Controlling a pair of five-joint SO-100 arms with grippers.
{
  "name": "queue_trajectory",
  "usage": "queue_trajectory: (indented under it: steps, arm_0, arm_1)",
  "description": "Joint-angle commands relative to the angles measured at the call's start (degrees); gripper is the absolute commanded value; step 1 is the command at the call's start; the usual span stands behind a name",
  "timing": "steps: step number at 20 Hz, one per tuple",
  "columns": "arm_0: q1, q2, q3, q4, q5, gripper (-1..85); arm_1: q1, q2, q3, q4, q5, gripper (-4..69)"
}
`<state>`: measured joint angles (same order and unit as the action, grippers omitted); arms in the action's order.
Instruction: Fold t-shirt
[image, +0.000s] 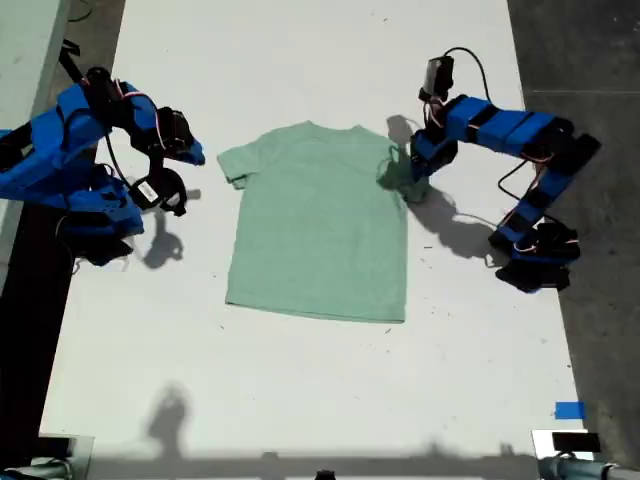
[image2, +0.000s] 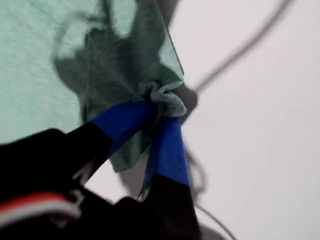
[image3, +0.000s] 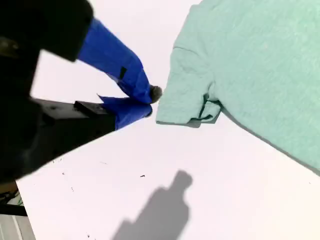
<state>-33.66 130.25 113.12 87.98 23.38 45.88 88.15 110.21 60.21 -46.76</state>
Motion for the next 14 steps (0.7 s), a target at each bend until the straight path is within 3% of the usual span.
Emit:
queue_trajectory:
  steps: [1,3,5,14]
  arm_0:
    - [-1.58,1.67,-0.44,-0.44,0.53,0.0]
    - [-1.49,2.55,0.09,-0.44,0.53,0.0]
    - [-1.49,2.72,0.18,-0.44,0.53,0.0]
    - [-0.44,3.08,0.35,-0.70,0.35,0.0]
  arm_1:
    - [-2.20,10.55,-6.94,13.27,-0.79,-1.0]
    - [-3.69,15.38,-10.90,22.32,-0.18,-1.0]
    - [-6.06,16.96,-13.97,25.05,1.14,-1.0]
    - [-17.93,-5.19,-41.57,18.46,11.16,-1.0]
